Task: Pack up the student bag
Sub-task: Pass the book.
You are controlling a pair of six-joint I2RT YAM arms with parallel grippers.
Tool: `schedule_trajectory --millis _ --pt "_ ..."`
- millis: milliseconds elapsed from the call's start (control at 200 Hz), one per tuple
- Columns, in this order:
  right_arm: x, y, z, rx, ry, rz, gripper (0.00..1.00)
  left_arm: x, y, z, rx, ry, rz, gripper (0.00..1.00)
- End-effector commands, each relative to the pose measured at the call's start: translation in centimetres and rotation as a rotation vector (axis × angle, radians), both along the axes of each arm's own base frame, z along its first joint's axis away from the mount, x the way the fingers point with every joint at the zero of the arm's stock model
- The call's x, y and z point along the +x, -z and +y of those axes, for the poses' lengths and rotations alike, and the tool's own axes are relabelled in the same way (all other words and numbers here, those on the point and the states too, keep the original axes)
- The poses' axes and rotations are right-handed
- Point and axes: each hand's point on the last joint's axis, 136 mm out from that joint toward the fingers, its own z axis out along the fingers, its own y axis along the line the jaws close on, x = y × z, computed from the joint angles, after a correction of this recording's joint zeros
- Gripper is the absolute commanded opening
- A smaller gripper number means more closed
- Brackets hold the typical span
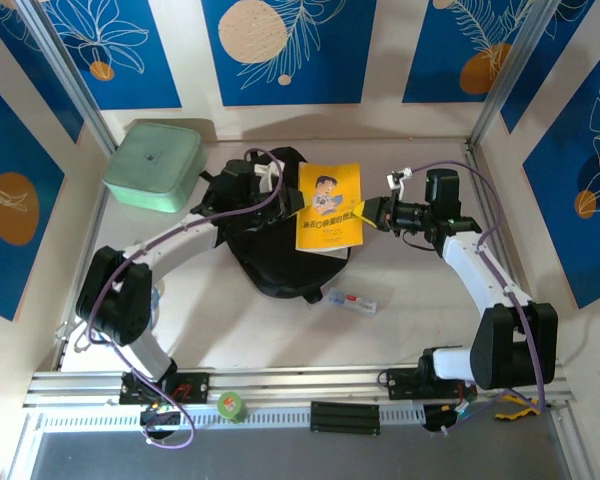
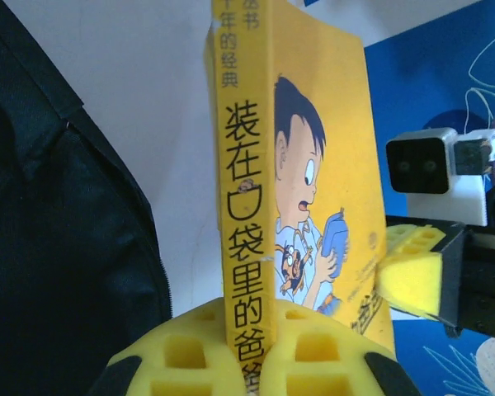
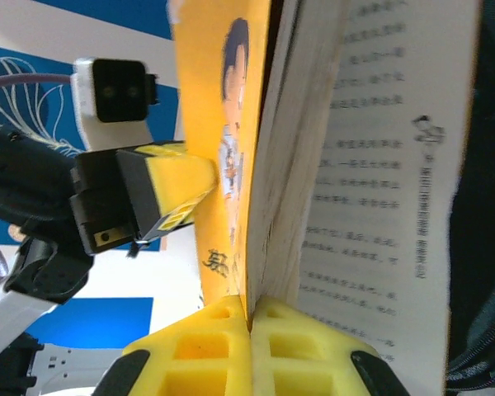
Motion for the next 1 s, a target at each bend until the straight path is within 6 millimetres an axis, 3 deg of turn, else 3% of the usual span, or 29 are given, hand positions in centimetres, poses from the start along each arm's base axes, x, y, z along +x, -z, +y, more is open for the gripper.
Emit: schedule_trajectory --millis 0,45,120,190,290,425,570,820,995 --pt "0.6 -0.6 0.2 -0.013 0.006 -0.01 0.14 -1.6 -3.1 -0.5 -0.066 0.08 -0.073 0.0" --pt "0.8 -0.1 -0.1 -0.025 0.033 0.007 0.33 -1.2 -3.0 0.0 -0.062 0.055 -0.068 0.0" --pt "1.3 0.9 -0.9 -0.039 0.096 0.05 0.56 -0.3 -2.9 1.2 -0.055 -0.014 -0.062 0.0" --pt "1.5 1.8 -1.5 -0.042 0.157 0.095 0.69 0.8 -3.3 2.7 -0.065 -0.1 -0.059 0.0" --pt "1.3 2.4 -0.8 0.031 0.189 0.149 0.81 2.8 -4.9 4.6 -0.133 -0.229 -0.071 0.0" --pt "1.5 2.0 0.7 0.169 0.216 0.214 0.9 5.0 -7.1 6.3 -0.24 -0.39 -0.089 0.0" --pt "2.0 0.2 3.4 0.242 0.234 0.2 1.0 6.5 -7.2 7.9 -0.33 -0.539 -0.063 0.0" --pt "3.6 -1.9 8.7 0.344 0.237 0.225 0.99 6.5 -8.5 8.5 -0.424 -0.655 -0.081 0.0" --pt "5.4 -2.5 10.7 0.384 0.244 0.237 0.98 6.2 -8.7 7.7 -0.487 -0.663 -0.046 0.0"
